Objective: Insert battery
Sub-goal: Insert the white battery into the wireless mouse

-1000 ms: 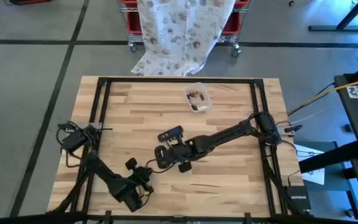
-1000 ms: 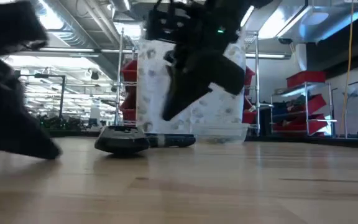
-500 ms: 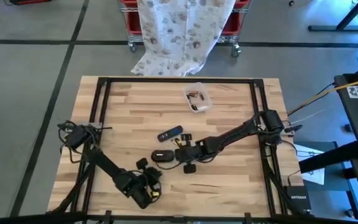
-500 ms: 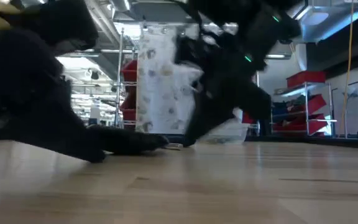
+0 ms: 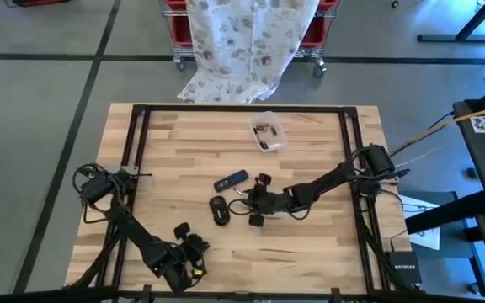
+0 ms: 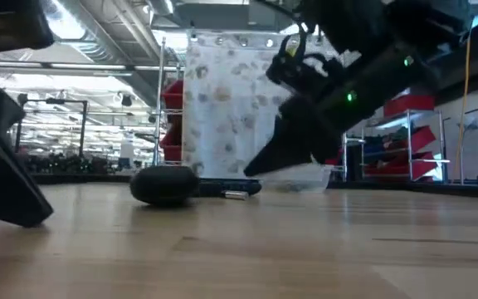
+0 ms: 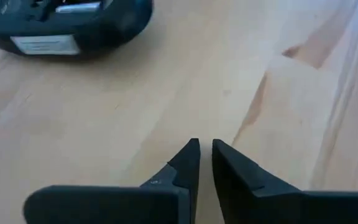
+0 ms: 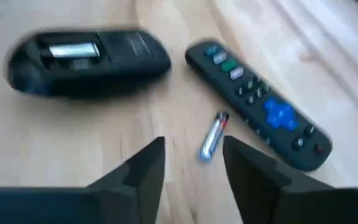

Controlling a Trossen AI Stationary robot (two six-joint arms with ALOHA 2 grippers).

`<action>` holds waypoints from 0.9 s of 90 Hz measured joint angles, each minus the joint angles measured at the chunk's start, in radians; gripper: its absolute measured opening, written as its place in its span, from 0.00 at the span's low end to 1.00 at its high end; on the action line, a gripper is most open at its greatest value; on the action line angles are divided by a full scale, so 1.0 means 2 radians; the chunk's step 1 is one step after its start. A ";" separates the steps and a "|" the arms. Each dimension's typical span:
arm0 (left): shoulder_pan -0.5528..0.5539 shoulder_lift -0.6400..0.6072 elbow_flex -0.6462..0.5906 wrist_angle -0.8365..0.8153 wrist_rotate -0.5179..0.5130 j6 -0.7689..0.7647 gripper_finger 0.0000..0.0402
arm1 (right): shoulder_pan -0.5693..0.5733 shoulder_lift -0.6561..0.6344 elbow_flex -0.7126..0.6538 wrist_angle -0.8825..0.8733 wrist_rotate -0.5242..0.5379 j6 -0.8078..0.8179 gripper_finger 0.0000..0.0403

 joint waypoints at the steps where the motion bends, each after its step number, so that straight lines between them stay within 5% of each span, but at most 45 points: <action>1: 0.000 0.000 0.000 -0.001 0.000 -0.001 0.07 | -0.002 0.001 0.000 0.000 -0.002 0.002 0.40; 40: 0.001 0.000 0.000 -0.006 0.000 -0.001 0.07 | -0.035 0.023 0.000 0.026 -0.080 -0.001 0.40; 81: 0.002 0.000 0.000 -0.007 -0.002 0.000 0.07 | -0.039 0.038 0.002 0.051 -0.074 -0.025 0.39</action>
